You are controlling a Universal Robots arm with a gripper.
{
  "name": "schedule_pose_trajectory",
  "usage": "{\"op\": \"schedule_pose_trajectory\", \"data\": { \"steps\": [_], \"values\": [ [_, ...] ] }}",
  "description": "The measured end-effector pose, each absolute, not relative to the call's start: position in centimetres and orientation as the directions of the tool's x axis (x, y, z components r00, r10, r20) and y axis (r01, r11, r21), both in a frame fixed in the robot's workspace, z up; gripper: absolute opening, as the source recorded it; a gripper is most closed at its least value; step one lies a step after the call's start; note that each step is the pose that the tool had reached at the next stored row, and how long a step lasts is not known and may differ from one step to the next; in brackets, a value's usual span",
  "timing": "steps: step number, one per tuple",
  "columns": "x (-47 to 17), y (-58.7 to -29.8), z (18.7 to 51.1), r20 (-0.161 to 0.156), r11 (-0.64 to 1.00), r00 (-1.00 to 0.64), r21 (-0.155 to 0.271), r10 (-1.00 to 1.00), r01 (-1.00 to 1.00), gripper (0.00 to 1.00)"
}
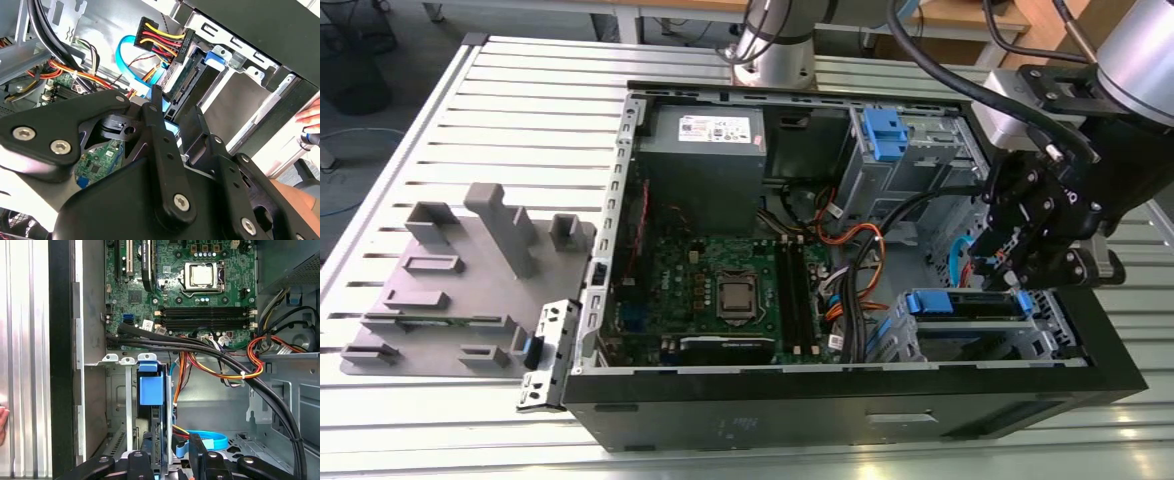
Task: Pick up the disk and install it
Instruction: 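Insert the first disk wire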
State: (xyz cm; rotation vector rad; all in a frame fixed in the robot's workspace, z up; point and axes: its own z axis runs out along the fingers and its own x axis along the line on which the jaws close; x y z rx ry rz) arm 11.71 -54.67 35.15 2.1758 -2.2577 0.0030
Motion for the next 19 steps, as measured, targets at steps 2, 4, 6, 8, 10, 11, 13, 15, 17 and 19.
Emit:
{"op": "schedule_pose_trajectory", "data": {
  "steps": [2,4,6,8,10,11,13,15,17,19],
  "values": [
    [11.71,-54.67,35.01,0.006,0.037,-0.037,0.003,-0.999,-0.999,0.42],
    [11.71,-54.66,34.87,0.006,0.037,-0.037,0.003,-0.999,-0.999,0.42],
    [11.71,-54.67,34.85,0.006,0.037,-0.037,0.003,-0.999,-0.999,0.42],
    [11.71,-54.67,34.85,0.006,0.037,-0.037,0.003,-0.999,-0.999,0.42],
    [11.71,-54.67,34.84,0.006,0.037,-0.037,0.003,-0.999,-0.999,0.42],
    [11.71,-54.67,34.84,0.006,0.037,-0.037,0.003,-0.999,-0.999,0.42],
    [11.71,-54.67,34.83,0.006,0.037,-0.037,0.003,-0.999,-0.999,0.42],
    [11.71,-54.67,34.83,0.006,0.037,-0.037,0.003,-0.999,-0.999,0.4],
    [11.71,-54.67,34.83,0.006,0.037,-0.037,0.003,-0.999,-0.999,0.34],
    [11.71,-54.67,34.83,0.006,0.037,-0.037,0.003,-0.999,-0.999,0.22]
  ]
}}
